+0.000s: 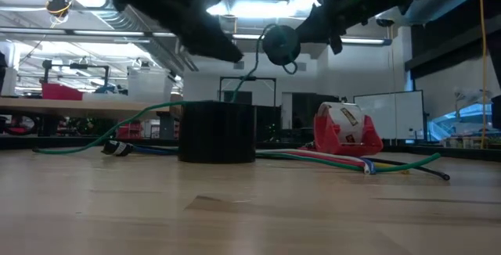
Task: Coil cords
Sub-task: Coil the green wire onto the black spool
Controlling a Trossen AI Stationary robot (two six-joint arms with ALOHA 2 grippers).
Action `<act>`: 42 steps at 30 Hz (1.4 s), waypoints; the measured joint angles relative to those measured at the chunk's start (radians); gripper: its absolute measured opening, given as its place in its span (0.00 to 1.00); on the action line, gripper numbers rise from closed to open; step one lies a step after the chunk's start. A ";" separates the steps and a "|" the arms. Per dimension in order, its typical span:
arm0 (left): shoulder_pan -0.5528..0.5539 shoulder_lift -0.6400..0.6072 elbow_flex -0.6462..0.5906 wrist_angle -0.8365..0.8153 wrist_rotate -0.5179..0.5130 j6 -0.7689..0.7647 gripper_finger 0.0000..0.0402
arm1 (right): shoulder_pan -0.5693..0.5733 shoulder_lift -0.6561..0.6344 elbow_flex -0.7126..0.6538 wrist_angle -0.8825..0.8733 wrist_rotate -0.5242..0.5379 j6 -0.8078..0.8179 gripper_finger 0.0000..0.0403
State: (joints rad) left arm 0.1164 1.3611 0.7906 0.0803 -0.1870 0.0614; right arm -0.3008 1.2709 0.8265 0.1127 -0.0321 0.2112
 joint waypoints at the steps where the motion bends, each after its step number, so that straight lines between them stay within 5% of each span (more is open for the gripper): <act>1: 0.004 -0.010 0.000 -0.028 0.000 0.000 0.35 | 0.000 0.000 0.000 0.000 -0.008 0.001 0.01; 8: 0.051 -0.026 0.000 0.027 -0.003 -0.066 0.35 | 0.000 0.000 0.000 0.009 -0.041 0.048 0.01; 15: 0.011 -0.007 0.000 0.128 -0.005 0.023 0.35 | -0.001 0.008 0.000 0.010 -0.071 0.076 0.01; 24: -0.019 0.058 0.000 0.251 -0.116 0.090 0.35 | -0.001 0.008 0.000 0.013 -0.110 0.077 0.01; 42: -0.071 0.059 0.000 0.330 -0.060 0.131 0.35 | -0.001 0.008 0.000 0.018 -0.112 0.075 0.01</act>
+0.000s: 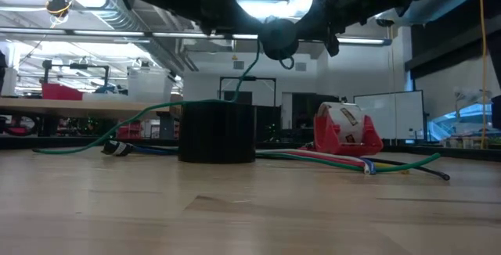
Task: Coil cords
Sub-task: Coil the green wire onto the black spool
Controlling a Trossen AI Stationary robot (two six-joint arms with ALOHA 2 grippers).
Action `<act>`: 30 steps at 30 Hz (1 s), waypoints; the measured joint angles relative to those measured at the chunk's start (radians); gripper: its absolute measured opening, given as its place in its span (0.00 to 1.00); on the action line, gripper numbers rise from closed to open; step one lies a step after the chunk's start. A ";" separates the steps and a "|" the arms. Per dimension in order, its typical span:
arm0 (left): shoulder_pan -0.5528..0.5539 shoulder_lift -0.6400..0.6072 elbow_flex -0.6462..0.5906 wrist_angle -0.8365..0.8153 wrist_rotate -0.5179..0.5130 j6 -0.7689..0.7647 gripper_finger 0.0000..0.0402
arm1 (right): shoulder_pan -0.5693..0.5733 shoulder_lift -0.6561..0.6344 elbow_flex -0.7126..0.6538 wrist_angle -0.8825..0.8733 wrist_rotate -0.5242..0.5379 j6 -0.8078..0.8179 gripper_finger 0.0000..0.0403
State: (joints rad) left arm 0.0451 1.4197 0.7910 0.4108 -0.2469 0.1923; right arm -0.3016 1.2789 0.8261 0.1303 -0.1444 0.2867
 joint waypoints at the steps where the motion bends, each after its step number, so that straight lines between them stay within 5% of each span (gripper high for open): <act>1: -0.001 0.000 0.000 0.000 0.001 0.006 0.35 | 0.000 0.000 0.000 0.000 0.000 0.000 0.01; 30: -0.001 0.028 0.000 0.043 -0.018 0.146 0.35 | 0.000 0.000 -0.001 0.003 -0.007 0.000 0.01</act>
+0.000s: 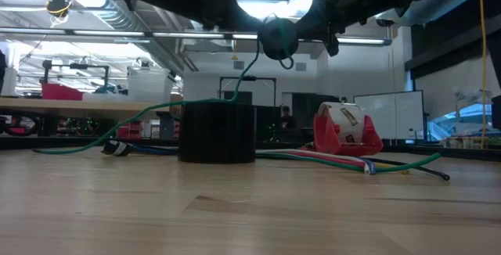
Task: Coil cords
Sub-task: Coil the green wire onto the black spool
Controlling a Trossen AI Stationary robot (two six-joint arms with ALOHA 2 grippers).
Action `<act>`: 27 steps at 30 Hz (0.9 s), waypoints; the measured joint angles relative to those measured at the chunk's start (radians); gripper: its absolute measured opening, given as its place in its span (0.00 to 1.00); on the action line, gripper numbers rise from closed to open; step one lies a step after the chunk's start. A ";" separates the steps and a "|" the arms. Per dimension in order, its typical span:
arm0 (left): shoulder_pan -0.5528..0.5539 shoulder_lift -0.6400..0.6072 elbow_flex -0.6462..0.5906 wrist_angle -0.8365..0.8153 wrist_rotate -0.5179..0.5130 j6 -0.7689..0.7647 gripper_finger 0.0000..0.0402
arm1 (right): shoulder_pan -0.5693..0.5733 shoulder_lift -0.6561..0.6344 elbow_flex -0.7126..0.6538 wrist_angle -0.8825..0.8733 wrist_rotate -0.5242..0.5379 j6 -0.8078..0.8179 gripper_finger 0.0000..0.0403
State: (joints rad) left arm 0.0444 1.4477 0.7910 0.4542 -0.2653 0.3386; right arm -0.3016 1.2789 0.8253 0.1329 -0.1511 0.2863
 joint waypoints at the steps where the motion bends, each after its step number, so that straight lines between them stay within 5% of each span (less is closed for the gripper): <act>1: 0.000 0.005 0.000 0.002 0.000 0.003 0.35 | 0.000 0.000 0.000 0.000 -0.002 0.000 0.01; 8: 0.000 0.022 0.000 0.018 -0.026 -0.027 0.29 | 0.000 0.000 -0.001 -0.001 -0.035 0.000 0.01; 15: -0.001 0.020 0.000 0.005 -0.078 -0.055 0.03 | 0.000 0.000 -0.001 -0.003 -0.030 0.000 0.01; 27: -0.018 0.019 0.000 -0.146 -0.421 -0.198 0.01 | 0.000 0.000 -0.001 -0.010 0.027 0.000 0.01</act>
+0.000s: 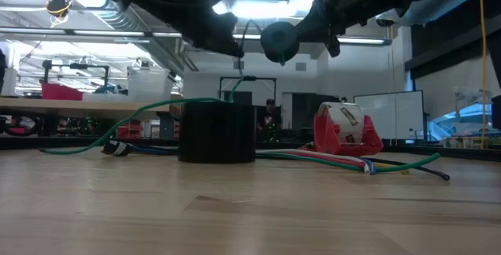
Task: Coil cords
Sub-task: Coil the green wire onto the black spool
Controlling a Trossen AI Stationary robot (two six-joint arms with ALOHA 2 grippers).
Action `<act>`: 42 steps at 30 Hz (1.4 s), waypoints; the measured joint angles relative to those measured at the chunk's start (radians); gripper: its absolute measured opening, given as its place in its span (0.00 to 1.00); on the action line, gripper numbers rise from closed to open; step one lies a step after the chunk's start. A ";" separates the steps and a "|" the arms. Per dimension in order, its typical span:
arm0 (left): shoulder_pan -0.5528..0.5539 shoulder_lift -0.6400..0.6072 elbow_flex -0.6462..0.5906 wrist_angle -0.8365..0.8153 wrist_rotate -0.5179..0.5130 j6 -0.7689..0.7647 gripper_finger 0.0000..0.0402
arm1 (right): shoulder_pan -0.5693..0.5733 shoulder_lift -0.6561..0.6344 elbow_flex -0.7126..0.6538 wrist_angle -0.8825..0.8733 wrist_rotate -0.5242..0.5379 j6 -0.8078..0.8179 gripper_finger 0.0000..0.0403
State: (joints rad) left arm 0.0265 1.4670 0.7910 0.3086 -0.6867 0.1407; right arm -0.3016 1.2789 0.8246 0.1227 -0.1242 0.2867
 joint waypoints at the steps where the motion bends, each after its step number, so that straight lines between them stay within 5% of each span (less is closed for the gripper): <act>1: 0.005 0.000 0.000 -0.010 -0.022 -0.007 0.01 | 0.000 0.000 0.000 0.000 0.000 0.000 0.01; 10: 0.128 -0.001 0.000 -0.014 -0.059 0.005 0.00 | 0.000 0.000 0.000 -0.022 -0.141 0.000 0.01; 23: 0.254 -0.055 0.097 -0.044 0.027 0.019 0.00 | 0.000 0.001 0.001 -0.138 -0.110 0.005 0.01; 33: 0.251 -0.055 0.230 -0.229 0.137 -0.118 0.00 | 0.001 0.109 0.002 -0.101 0.062 0.080 0.01; 42: 0.262 -0.054 0.253 -0.455 0.113 -0.217 0.00 | 0.001 0.189 0.002 0.006 0.143 0.180 0.01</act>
State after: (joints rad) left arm 0.2881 1.4132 1.0443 -0.1465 -0.5737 -0.0763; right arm -0.3008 1.4676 0.8262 0.1285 0.0188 0.4670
